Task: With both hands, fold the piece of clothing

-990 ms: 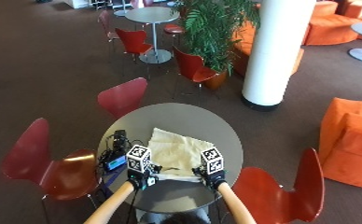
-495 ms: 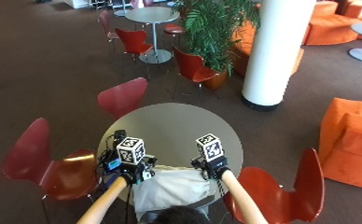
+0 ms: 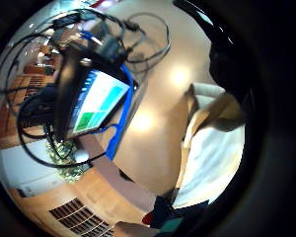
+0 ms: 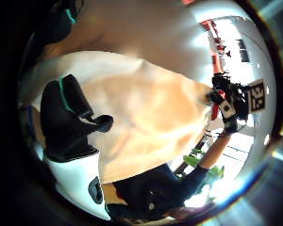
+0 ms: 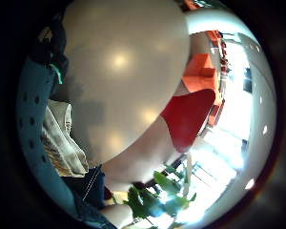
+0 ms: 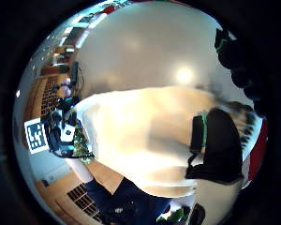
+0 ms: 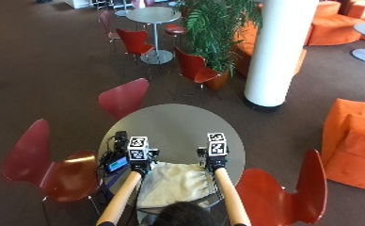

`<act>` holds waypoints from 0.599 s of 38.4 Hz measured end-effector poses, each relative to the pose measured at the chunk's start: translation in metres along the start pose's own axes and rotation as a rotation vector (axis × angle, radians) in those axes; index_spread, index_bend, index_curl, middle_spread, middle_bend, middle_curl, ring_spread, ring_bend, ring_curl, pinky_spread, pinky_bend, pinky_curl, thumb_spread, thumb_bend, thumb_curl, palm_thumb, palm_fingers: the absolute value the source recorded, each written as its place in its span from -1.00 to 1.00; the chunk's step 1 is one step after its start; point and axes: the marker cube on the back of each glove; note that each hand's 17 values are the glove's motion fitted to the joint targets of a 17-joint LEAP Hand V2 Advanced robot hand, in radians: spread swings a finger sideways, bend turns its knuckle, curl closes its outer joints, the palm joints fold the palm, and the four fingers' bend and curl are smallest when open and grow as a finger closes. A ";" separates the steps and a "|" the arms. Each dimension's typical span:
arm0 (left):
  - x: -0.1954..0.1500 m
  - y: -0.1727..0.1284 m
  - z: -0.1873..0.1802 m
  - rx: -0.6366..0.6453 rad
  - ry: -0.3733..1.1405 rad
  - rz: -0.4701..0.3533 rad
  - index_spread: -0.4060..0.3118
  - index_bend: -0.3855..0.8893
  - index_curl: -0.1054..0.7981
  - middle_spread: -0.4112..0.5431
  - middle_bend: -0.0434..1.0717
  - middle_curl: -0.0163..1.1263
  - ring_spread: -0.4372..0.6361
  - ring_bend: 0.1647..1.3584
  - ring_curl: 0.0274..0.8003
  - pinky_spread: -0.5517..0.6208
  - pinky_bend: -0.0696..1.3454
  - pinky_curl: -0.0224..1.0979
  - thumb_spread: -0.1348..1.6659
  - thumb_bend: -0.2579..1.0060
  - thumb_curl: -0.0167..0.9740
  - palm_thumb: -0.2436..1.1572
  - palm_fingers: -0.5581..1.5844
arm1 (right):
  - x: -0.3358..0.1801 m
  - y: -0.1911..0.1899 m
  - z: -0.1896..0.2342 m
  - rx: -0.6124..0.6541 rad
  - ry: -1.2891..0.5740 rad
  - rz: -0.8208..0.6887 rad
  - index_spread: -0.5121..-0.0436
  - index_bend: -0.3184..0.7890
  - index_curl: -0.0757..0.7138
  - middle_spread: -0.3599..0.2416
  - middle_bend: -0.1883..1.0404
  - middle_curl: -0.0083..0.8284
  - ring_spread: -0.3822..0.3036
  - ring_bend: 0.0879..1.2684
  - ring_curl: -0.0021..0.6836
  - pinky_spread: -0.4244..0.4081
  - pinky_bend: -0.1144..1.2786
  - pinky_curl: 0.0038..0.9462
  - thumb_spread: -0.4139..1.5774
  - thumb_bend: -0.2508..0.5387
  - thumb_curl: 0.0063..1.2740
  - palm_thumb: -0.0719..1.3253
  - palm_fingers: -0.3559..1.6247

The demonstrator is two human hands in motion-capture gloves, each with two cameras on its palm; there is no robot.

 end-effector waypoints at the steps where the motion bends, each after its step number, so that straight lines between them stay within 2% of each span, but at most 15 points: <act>1: -0.001 0.007 -0.006 0.040 0.009 0.008 -0.53 -0.13 0.55 -0.61 -0.34 0.17 -0.62 -0.41 0.25 -0.46 -0.22 0.11 0.25 -0.63 0.75 0.39 0.18 | 0.005 0.003 -0.003 0.042 -0.014 0.017 0.02 -0.37 -0.01 -0.46 -0.34 0.19 -0.59 -0.25 0.37 -0.74 0.04 -0.13 0.07 -0.44 0.07 0.49 0.34; 4: -0.004 0.028 -0.018 0.117 -0.002 0.027 -0.48 -0.09 0.52 -0.56 -0.40 0.11 -0.52 -0.48 0.16 -0.34 -0.40 0.02 0.32 -0.65 0.67 0.28 0.15 | 0.019 0.012 -0.003 0.058 -0.075 0.078 0.07 -0.37 -0.08 -0.39 -0.34 0.18 -0.54 -0.25 0.36 -0.67 0.04 -0.14 0.20 -0.45 0.04 0.40 0.35; 8: 0.000 0.041 -0.002 0.102 -0.014 0.102 -0.42 -0.04 0.51 -0.50 -0.45 0.02 -0.40 -0.62 0.03 -0.20 -0.61 -0.09 0.40 -0.67 0.55 0.14 0.13 | 0.033 0.022 0.017 -0.120 -0.141 0.148 0.22 -0.34 -0.14 -0.38 -0.37 0.16 -0.49 -0.19 0.32 -0.65 0.06 -0.16 0.30 -0.52 -0.01 0.24 0.49; 9: 0.003 0.045 0.006 0.081 0.002 0.133 -0.41 -0.01 0.51 -0.48 -0.47 0.01 -0.37 -0.64 0.02 -0.16 -0.66 -0.11 0.42 -0.67 0.53 0.11 0.12 | 0.035 0.024 0.024 -0.167 -0.155 0.161 0.30 -0.38 -0.17 -0.34 -0.40 0.14 -0.48 -0.16 0.33 -0.64 0.08 -0.15 0.34 -0.56 -0.03 0.16 0.46; 11: 0.011 0.057 0.019 0.023 0.048 0.193 -0.41 0.00 0.51 -0.45 -0.50 0.00 -0.33 -0.66 0.01 -0.10 -0.69 -0.15 0.45 -0.66 0.47 0.06 0.12 | 0.034 0.025 0.038 -0.229 -0.182 0.177 0.36 -0.40 -0.21 -0.31 -0.41 0.13 -0.44 -0.15 0.33 -0.61 0.10 -0.15 0.39 -0.53 -0.06 0.09 0.42; 12: 0.014 0.063 0.026 -0.006 0.071 0.218 -0.41 0.01 0.50 -0.43 -0.55 -0.02 -0.30 -0.68 -0.01 -0.07 -0.69 -0.17 0.46 -0.68 0.42 0.01 0.10 | 0.033 0.026 0.044 -0.245 -0.194 0.178 0.42 -0.50 -0.28 -0.18 -0.45 0.11 -0.41 -0.16 0.33 -0.57 0.13 -0.13 0.41 -0.52 -0.08 0.06 0.30; 14: 0.017 0.070 0.040 -0.044 0.087 0.231 -0.38 0.00 0.49 -0.37 -0.63 -0.05 -0.25 -0.68 -0.02 -0.03 -0.68 -0.20 0.49 -0.67 0.36 -0.06 0.07 | 0.028 0.026 0.053 -0.232 -0.203 0.169 0.50 -0.52 -0.31 -0.08 -0.45 0.10 -0.38 -0.10 0.40 -0.55 0.21 -0.08 0.44 -0.46 -0.09 0.06 0.23; 16: 0.017 0.071 0.054 -0.051 0.061 0.208 -0.34 -0.03 0.47 -0.30 -0.71 -0.09 -0.19 -0.67 -0.02 0.02 -0.65 -0.20 0.52 -0.67 0.28 -0.13 0.01 | 0.021 0.023 0.057 -0.168 -0.186 0.152 0.54 -0.53 -0.39 -0.04 -0.44 0.08 -0.39 -0.07 0.40 -0.60 0.27 -0.08 0.47 -0.34 -0.08 0.15 0.24; 19: 0.017 0.070 0.070 -0.035 0.008 0.182 -0.28 -0.08 0.44 -0.22 -0.73 -0.14 -0.10 -0.65 -0.02 0.09 -0.62 -0.20 0.56 -0.65 0.19 -0.20 -0.05 | 0.010 0.022 0.059 -0.107 -0.138 0.111 0.56 -0.54 -0.51 -0.12 -0.33 0.10 -0.45 -0.05 0.34 -0.68 0.32 -0.12 0.47 -0.28 -0.07 0.25 0.34; 20: 0.017 0.070 0.073 -0.031 -0.008 0.179 -0.26 -0.12 0.42 -0.18 -0.76 -0.17 -0.06 -0.64 -0.02 0.12 -0.61 -0.20 0.57 -0.66 0.16 -0.23 -0.08 | 0.008 0.023 0.058 -0.100 -0.125 0.105 0.54 -0.52 -0.52 -0.20 -0.22 0.16 -0.48 0.00 0.36 -0.68 0.28 -0.13 0.42 -0.27 -0.05 0.31 0.43; 22: 0.019 0.068 0.078 -0.020 -0.033 0.177 -0.22 -0.14 0.40 -0.14 -0.75 -0.20 -0.01 -0.62 -0.03 0.16 -0.59 -0.20 0.59 -0.65 0.11 -0.26 -0.10 | 0.007 0.024 0.057 -0.082 -0.114 0.114 0.53 -0.45 -0.53 -0.24 -0.22 0.15 -0.49 -0.01 0.34 -0.68 0.28 -0.13 0.39 -0.28 -0.04 0.35 0.46; 23: 0.020 0.067 0.081 -0.011 -0.042 0.178 -0.23 -0.10 0.40 -0.14 -0.73 -0.21 -0.01 -0.62 -0.04 0.16 -0.60 -0.21 0.60 -0.63 0.09 -0.26 -0.08 | 0.008 0.024 0.057 -0.073 -0.116 0.126 0.54 -0.51 -0.57 -0.23 -0.24 0.15 -0.48 0.00 0.34 -0.70 0.31 -0.12 0.41 -0.30 -0.05 0.34 0.40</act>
